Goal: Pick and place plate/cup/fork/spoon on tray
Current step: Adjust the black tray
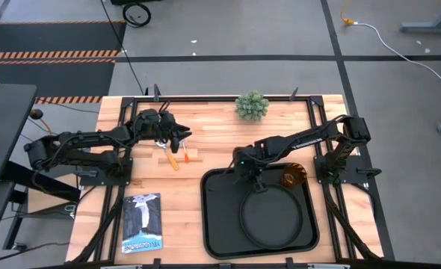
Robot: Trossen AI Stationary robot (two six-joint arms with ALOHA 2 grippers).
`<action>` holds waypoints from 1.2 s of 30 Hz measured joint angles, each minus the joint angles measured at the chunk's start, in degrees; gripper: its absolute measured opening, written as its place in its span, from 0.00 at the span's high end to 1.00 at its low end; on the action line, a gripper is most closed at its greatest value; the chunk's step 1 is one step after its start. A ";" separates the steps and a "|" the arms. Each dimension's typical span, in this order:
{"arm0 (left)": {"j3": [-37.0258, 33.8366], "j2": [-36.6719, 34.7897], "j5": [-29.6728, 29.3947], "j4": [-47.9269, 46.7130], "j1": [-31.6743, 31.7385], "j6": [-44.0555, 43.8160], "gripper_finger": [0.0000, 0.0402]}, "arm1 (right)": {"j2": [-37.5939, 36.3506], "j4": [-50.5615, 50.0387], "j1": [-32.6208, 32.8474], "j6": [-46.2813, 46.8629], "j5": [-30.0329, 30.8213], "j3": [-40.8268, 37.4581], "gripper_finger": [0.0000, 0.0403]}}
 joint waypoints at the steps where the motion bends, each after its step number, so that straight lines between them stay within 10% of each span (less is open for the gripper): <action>1: 0.00 0.00 0.59 -0.10 0.00 0.00 0.69 | 0.00 1.45 -0.02 0.43 1.42 0.00 0.70; 36: 0.00 0.00 10.87 -5.75 -7.55 3.09 0.69 | 0.09 26.27 -1.46 -0.39 23.15 -10.01 0.46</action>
